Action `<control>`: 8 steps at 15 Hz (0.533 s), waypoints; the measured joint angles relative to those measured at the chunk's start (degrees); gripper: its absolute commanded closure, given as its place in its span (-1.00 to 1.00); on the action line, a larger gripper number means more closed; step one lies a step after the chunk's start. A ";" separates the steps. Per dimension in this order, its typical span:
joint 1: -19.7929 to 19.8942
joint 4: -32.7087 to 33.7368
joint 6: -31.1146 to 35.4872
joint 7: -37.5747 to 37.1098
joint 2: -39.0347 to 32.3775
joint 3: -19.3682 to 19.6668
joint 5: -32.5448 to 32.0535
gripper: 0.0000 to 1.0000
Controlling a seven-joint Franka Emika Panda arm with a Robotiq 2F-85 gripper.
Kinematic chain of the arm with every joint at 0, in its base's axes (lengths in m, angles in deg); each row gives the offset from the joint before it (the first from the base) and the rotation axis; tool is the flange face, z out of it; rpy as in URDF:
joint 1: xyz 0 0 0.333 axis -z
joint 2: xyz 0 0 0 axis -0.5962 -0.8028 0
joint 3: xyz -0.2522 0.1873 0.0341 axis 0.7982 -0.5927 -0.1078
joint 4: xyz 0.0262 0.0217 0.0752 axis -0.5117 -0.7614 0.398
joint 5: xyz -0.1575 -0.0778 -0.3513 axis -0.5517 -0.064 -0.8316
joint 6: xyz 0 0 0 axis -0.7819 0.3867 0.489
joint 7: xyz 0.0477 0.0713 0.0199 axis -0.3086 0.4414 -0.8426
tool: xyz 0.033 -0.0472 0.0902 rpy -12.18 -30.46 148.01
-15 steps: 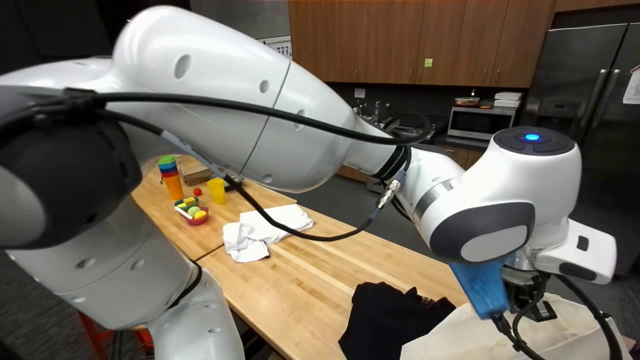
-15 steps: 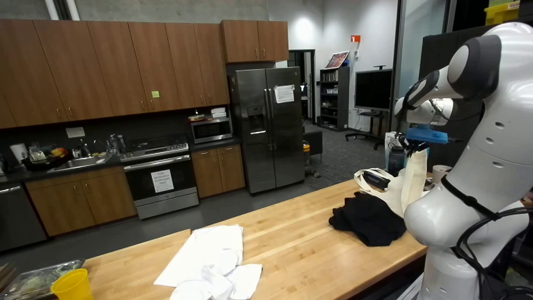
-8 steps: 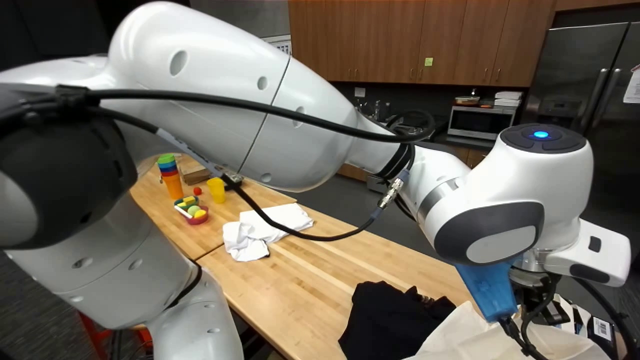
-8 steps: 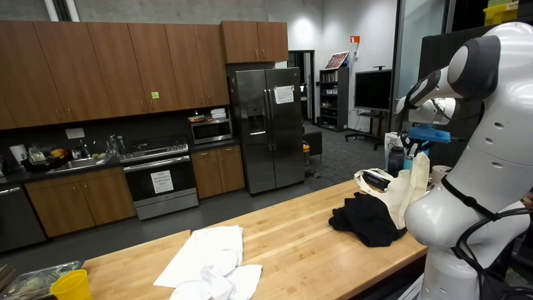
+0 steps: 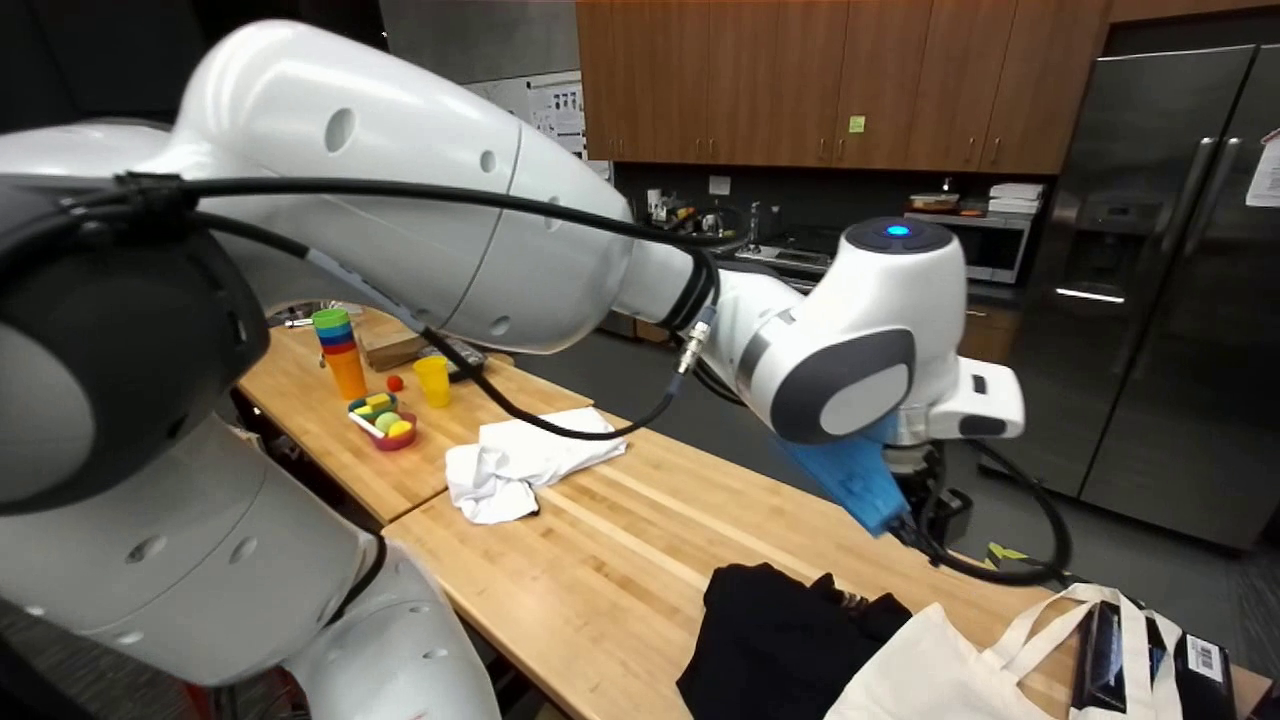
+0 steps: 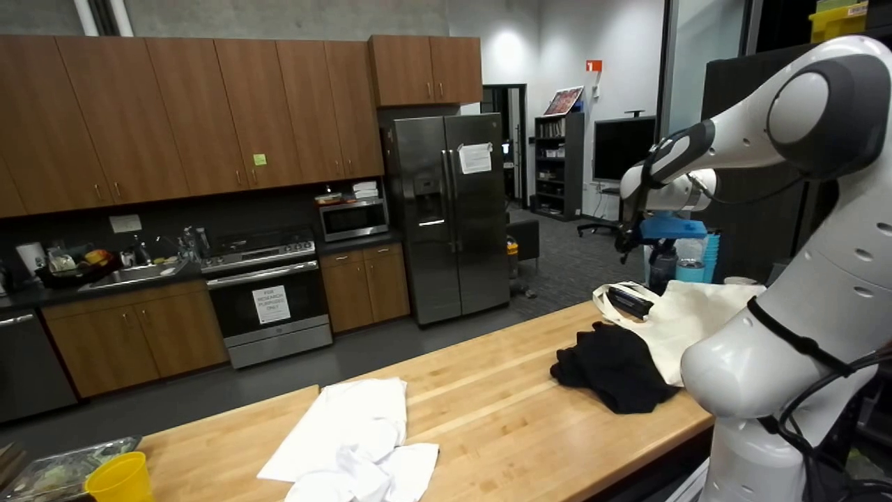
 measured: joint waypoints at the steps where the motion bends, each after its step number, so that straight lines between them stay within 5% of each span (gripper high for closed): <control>1: -1.28 -1.21 -1.42 0.09 1.98 -1.89 0.00 -1.00; 8: -13.69 -12.25 -10.43 2.66 16.49 -10.24 2.30 -1.00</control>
